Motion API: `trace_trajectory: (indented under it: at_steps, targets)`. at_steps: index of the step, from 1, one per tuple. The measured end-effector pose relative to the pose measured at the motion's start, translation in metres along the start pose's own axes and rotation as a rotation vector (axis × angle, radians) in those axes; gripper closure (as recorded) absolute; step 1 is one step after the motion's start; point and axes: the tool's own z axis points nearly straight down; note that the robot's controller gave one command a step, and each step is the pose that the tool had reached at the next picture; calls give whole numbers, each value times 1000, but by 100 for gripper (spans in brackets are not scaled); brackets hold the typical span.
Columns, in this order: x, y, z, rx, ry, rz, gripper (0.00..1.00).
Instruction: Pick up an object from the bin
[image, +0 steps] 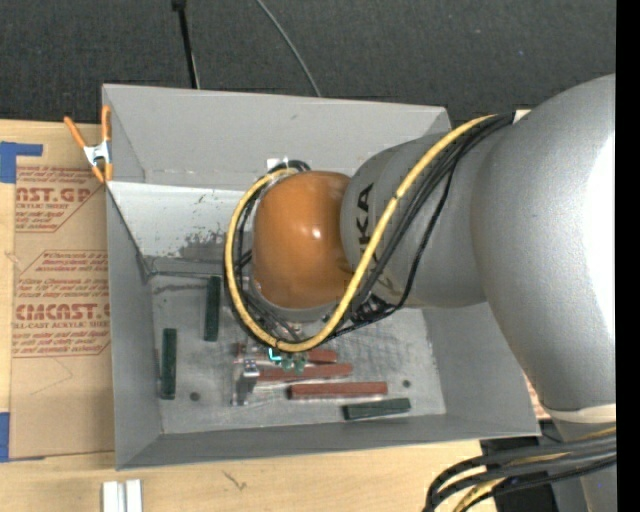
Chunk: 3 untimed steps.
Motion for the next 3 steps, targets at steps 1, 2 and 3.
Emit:
trace_trajectory:
  at_steps: [1,2,3]
  targets:
    - [-2,-1,-4,-1,-7,3,0]
    - [7,-73,74,0,-4,9,0]
    - [12,-96,13,0,-11,-17,0]
